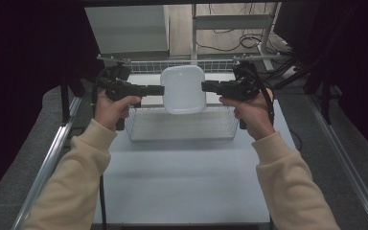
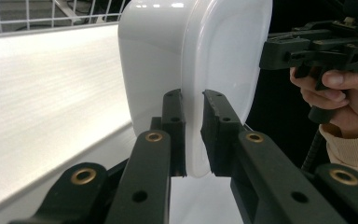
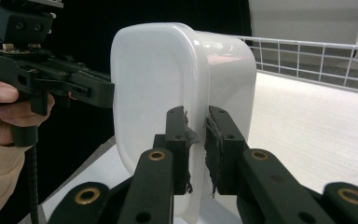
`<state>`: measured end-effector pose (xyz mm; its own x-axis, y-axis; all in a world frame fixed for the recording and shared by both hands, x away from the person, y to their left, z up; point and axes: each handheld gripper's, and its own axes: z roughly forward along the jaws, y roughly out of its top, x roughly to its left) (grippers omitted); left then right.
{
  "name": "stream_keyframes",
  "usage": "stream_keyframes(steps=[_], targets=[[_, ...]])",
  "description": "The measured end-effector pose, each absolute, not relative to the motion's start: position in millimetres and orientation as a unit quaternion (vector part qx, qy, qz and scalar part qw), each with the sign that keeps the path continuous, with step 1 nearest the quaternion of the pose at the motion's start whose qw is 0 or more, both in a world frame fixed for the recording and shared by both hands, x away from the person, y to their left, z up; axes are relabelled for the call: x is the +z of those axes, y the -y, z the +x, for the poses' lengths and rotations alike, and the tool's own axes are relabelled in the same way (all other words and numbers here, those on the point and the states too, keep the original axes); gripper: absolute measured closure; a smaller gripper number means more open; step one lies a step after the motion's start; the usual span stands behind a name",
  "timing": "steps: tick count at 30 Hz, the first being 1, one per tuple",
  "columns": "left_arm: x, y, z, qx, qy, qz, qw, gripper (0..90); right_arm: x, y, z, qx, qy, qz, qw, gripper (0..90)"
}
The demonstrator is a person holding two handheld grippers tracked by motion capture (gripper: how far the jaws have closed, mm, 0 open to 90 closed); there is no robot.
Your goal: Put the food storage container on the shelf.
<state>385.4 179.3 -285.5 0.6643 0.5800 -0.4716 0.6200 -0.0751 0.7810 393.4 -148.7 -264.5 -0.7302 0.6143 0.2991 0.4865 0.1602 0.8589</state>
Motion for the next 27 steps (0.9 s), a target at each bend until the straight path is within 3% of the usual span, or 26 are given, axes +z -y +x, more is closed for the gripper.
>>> stream_keyframes(steps=[27], targets=[[-294.9, -185.4, 442.1, -0.052, -0.444, 0.731, 0.516, 79.7, -270.6, 139.9, 451.7, 0.515, -0.759, 0.398, 0.016, 80.2]])
